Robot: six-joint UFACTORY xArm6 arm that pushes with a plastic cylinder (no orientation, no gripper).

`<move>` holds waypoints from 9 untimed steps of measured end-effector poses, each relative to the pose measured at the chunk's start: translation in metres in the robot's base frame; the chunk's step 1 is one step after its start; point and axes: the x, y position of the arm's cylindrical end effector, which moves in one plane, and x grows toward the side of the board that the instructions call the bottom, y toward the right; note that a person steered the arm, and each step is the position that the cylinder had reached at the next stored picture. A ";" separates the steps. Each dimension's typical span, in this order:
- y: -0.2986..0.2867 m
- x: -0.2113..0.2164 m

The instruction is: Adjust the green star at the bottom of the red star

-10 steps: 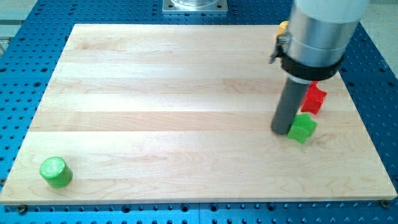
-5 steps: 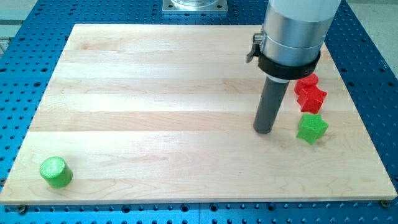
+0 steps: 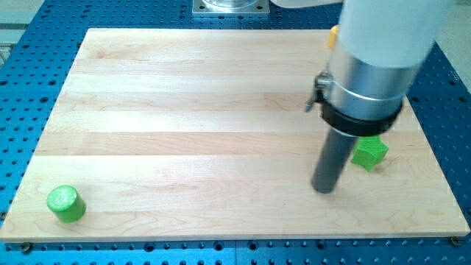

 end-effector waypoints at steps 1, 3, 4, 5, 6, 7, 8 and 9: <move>0.010 -0.005; 0.031 -0.023; 0.038 -0.033; 0.039 -0.042; 0.039 -0.042; 0.042 -0.028; 0.013 -0.019; -0.051 -0.055</move>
